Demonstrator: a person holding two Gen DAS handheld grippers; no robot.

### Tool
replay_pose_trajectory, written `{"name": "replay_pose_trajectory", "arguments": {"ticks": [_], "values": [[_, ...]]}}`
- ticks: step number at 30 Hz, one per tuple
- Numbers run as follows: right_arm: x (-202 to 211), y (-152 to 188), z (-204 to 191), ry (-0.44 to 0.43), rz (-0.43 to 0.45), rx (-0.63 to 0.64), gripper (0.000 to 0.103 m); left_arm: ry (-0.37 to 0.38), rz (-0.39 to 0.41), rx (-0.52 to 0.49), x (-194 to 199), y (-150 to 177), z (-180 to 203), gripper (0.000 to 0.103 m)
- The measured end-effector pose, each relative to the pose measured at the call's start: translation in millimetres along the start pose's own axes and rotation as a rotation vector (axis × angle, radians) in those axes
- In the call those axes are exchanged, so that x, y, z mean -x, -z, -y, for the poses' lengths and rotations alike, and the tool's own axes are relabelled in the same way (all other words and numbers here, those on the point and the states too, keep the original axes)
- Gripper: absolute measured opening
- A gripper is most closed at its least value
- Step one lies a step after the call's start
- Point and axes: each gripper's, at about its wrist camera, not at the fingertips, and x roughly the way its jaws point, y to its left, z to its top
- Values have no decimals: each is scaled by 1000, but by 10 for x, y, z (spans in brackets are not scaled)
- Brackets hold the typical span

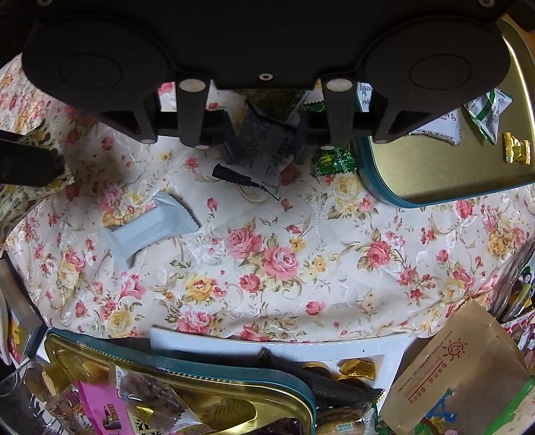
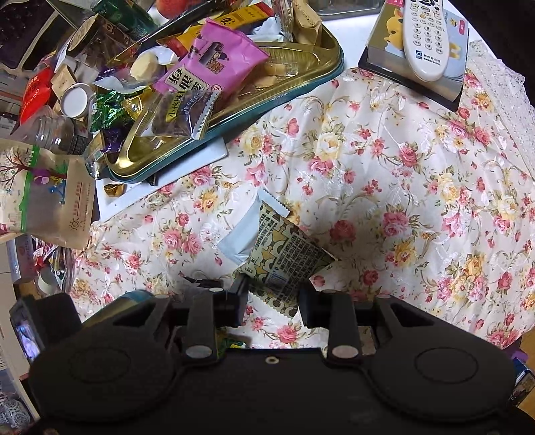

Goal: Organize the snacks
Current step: 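Grasp the white-and-black packet with the left gripper and lift it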

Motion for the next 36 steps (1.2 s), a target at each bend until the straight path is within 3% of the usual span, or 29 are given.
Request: {"name": "replay_pose_trajectory", "arguments": {"ticks": [6, 8, 15, 25, 36], "values": [[14, -1, 7, -12, -9, -4, 33, -23, -45, -20, -205, 10, 160, 53], [28, -4, 12, -12, -2, -3, 33, -24, -35, -21, -200, 12, 211, 47], [56, -27, 80, 0, 14, -21, 33, 61, -46, 101, -52, -24, 78, 42], [-28, -37, 32, 34, 16, -20, 33, 89, 28, 210, 421, -106, -180, 42], [-179, 99, -272, 68, 13, 86, 33, 33, 118, 335, 757, -91, -807, 42]]}}
